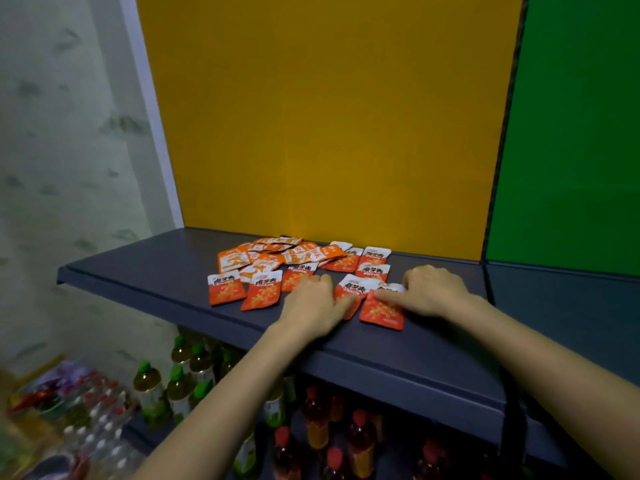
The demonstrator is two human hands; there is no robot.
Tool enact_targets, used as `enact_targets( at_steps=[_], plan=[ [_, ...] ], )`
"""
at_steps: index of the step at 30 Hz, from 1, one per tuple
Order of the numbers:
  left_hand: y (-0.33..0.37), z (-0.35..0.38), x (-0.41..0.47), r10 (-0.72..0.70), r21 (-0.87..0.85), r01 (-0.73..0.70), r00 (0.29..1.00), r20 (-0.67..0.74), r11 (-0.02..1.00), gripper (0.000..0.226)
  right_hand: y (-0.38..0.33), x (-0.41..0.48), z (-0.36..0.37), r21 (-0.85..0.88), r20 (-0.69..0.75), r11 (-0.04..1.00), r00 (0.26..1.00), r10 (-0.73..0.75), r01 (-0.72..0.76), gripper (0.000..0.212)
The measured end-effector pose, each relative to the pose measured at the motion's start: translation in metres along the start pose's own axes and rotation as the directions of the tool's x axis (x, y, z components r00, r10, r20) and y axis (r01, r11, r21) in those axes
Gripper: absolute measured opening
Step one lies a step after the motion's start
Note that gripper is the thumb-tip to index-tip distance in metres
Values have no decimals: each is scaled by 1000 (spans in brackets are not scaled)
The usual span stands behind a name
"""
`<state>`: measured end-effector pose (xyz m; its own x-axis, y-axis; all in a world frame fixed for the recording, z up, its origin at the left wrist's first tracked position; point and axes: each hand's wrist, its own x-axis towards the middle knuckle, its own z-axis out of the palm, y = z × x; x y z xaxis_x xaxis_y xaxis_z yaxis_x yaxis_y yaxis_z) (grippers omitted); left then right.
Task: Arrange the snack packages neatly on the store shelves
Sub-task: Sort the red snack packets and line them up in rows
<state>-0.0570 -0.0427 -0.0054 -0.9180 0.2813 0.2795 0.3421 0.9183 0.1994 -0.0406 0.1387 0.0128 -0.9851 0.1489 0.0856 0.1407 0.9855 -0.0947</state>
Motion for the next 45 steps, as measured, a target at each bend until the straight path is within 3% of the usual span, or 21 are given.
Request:
enact_targets(
  at_steps=[3, 6, 10, 12, 17, 21, 24, 28, 33, 36, 41, 45],
  plan=[
    [1, 12, 22, 13, 45, -15, 998, 57, 999, 74, -4, 9, 3, -18, -14, 999, 999, 33, -33, 85],
    [-6, 20, 35, 63, 23, -63, 997, 33, 998, 70, -5, 14, 7, 30, -7, 997, 998, 69, -69, 89],
    [-19, 16, 56, 24, -266, 16, 989, 146, 964, 69, -1, 23, 10, 223, 20, 970, 996, 90, -92, 88],
    [-20, 12, 63, 9, -333, 61, 979, 205, 941, 70, 0, 26, 12, 320, 4, 942, 994, 107, -102, 88],
    [-25, 1, 67, 79, -468, 18, 979, 187, 884, 65, 3, 27, 15, 671, 16, 728, 984, 177, -142, 88],
    [-55, -14, 60, 1, -657, 35, 999, 54, 753, 55, -5, 37, 17, 821, 38, 543, 967, 254, -175, 79],
    [-82, -19, 55, -125, -610, 78, 992, -34, 788, 51, -16, 55, 18, 877, 33, 446, 949, 313, -178, 82],
    [-105, -9, 49, -166, -303, 153, 986, -17, 941, 50, -38, 74, 21, 902, 41, 390, 935, 352, -186, 83],
    [-113, 2, 45, -182, -100, 166, 966, -183, 981, 60, -54, 76, 30, 733, -75, 650, 925, 372, -203, 68],
    [-115, 7, 46, -175, 12, 180, 966, -192, 984, 66, -55, 75, 35, 627, -111, 750, 929, 353, -210, 69],
    [-114, 8, 48, -175, 27, 180, 975, -134, 983, 69, -57, 72, 35, 515, -98, 822, 935, 340, -244, 82],
    [-116, 7, 52, -145, -111, 133, 983, -108, 985, 69, -59, 71, 29, 515, -68, 822, 945, 321, -242, 92]
  ],
)
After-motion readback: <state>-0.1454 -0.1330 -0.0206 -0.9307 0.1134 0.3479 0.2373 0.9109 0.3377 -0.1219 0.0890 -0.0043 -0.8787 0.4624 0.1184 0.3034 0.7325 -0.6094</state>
